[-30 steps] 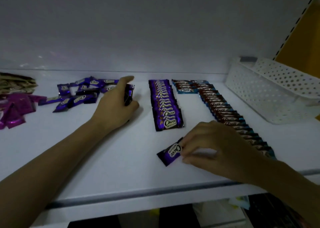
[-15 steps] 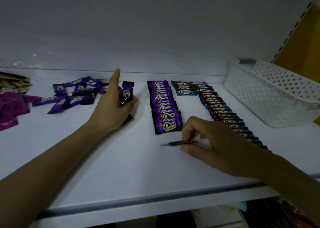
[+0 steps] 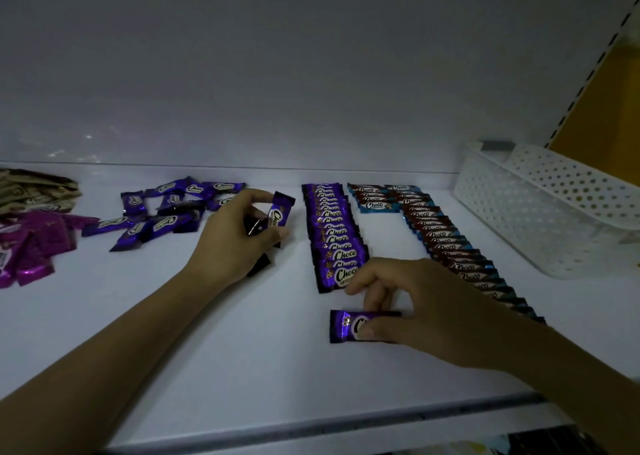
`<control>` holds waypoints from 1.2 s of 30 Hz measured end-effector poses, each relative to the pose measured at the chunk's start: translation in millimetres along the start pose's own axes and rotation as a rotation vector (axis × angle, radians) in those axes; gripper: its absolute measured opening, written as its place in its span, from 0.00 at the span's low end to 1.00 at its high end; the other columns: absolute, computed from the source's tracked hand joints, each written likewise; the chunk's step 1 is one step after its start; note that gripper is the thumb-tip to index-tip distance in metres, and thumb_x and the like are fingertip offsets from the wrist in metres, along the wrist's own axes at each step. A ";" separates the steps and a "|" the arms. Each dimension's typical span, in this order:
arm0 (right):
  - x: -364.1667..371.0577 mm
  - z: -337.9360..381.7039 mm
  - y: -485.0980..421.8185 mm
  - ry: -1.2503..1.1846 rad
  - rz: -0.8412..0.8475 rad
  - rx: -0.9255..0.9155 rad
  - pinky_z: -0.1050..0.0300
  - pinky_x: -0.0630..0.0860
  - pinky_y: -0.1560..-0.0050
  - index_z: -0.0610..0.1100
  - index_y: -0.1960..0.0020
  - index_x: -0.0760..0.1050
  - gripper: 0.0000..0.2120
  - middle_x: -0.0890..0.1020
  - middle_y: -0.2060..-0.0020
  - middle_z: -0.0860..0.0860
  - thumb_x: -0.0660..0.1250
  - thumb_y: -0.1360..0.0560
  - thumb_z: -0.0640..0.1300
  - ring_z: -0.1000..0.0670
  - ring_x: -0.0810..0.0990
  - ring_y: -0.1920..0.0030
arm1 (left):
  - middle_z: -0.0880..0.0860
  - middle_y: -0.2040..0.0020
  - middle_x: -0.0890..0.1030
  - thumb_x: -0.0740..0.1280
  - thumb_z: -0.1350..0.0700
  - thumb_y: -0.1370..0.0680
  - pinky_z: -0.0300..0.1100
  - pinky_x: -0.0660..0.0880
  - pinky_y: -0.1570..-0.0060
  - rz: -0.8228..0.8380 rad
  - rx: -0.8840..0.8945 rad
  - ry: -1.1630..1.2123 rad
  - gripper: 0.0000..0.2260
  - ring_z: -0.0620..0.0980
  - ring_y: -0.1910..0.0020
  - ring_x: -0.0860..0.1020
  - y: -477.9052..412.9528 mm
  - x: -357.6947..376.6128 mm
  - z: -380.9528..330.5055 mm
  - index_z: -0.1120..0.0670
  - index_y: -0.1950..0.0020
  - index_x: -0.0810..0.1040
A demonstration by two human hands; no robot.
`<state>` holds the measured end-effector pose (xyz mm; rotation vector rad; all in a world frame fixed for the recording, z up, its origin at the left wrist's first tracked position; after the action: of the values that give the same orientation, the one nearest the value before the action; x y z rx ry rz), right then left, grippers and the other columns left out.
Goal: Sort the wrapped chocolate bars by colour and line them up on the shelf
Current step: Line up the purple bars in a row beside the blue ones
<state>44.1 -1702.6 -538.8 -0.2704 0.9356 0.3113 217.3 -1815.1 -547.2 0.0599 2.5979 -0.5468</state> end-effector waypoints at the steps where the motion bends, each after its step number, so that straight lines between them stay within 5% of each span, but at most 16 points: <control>1: -1.0 -0.7 0.7 0.034 -0.017 -0.004 0.72 0.70 0.56 0.53 0.49 0.79 0.14 0.80 0.63 0.60 0.76 0.33 0.50 0.61 0.78 0.57 | 0.44 0.59 0.76 0.75 0.57 0.28 0.26 0.68 0.62 -0.007 -0.018 0.012 0.15 0.32 0.63 0.75 -0.1 -0.2 2.8 0.41 0.55 0.71; 5: -5.8 -4.9 5.8 0.220 -0.054 -0.004 0.61 0.67 0.51 0.55 0.51 0.80 0.15 0.76 0.61 0.64 0.73 0.34 0.60 0.62 0.73 0.54 | 0.50 0.59 0.80 0.75 0.58 0.29 0.36 0.72 0.59 0.008 0.009 0.043 0.08 0.42 0.62 0.77 -1.1 2.3 0.2 0.53 0.57 0.76; 8: -4.3 -8.7 6.6 0.227 -0.048 0.010 0.58 0.68 0.51 0.55 0.53 0.80 0.13 0.75 0.61 0.64 0.71 0.34 0.60 0.62 0.72 0.54 | 0.47 0.60 0.81 0.74 0.56 0.28 0.42 0.72 0.59 0.005 0.017 0.057 0.07 0.50 0.59 0.78 -0.7 2.0 -2.4 0.47 0.59 0.77; 13: -12.9 0.4 -2.1 0.377 -0.215 -0.051 0.58 0.58 0.54 0.52 0.51 0.80 0.13 0.76 0.55 0.57 0.73 0.33 0.57 0.58 0.69 0.53 | 0.47 0.63 0.81 0.73 0.54 0.27 0.41 0.73 0.61 0.011 0.020 0.067 0.05 0.47 0.65 0.78 -1.2 3.4 -1.5 0.51 0.56 0.78; 20: -14.5 8.2 -10.1 0.421 -0.310 -0.063 0.56 0.61 0.52 0.49 0.52 0.81 0.13 0.78 0.54 0.52 0.75 0.33 0.53 0.50 0.73 0.52 | 0.48 0.65 0.80 0.72 0.56 0.26 0.30 0.70 0.69 0.012 0.010 0.102 0.05 0.38 0.72 0.75 -3.4 3.0 0.6 0.55 0.54 0.78; 26: -16.6 6.1 -9.9 0.378 -0.343 -0.070 0.54 0.65 0.51 0.47 0.50 0.81 0.16 0.79 0.53 0.51 0.76 0.34 0.52 0.52 0.72 0.52 | 0.47 0.61 0.80 0.72 0.57 0.26 0.39 0.72 0.62 0.004 -0.005 0.125 0.04 0.44 0.66 0.76 -3.5 1.5 0.9 0.54 0.53 0.79; 28: -22.6 5.8 -8.8 0.321 -0.380 -0.076 0.53 0.69 0.52 0.45 0.50 0.81 0.16 0.80 0.53 0.50 0.76 0.33 0.53 0.54 0.71 0.52 | 0.43 0.63 0.80 0.72 0.59 0.26 0.34 0.72 0.64 0.005 0.041 0.175 0.04 0.39 0.68 0.75 -1.4 0.2 -9.3 0.53 0.54 0.79; 32: -37.0 3.6 -12.1 0.095 -0.453 -0.039 0.72 0.67 0.55 0.50 0.46 0.77 0.17 0.76 0.59 0.60 0.69 0.31 0.57 0.61 0.73 0.56 | 0.39 0.64 0.81 0.71 0.61 0.27 0.24 0.69 0.67 0.099 0.169 0.345 0.05 0.34 0.67 0.76 8.4 7.7 -42.5 0.51 0.55 0.80; 36: -34.3 -3.5 -24.2 -0.179 -0.389 0.053 0.77 0.68 0.57 0.57 0.41 0.68 0.23 0.76 0.53 0.62 0.66 0.33 0.63 0.67 0.73 0.52 | 0.43 0.56 0.83 0.72 0.52 0.30 0.31 0.75 0.55 0.252 0.260 0.266 0.10 0.40 0.55 0.81 22.9 28.0 -59.6 0.50 0.50 0.81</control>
<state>31.5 -1731.2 -510.4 -0.3624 0.6949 -0.0476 169.0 -1772.4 -520.7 0.5734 2.6964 -0.8250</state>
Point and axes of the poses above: each hand's wrist, its own y-axis away from the middle knuckle, its own x-axis out of the palm, z = x × y, the point moved 10 cm from there along -y, towards the middle knuckle
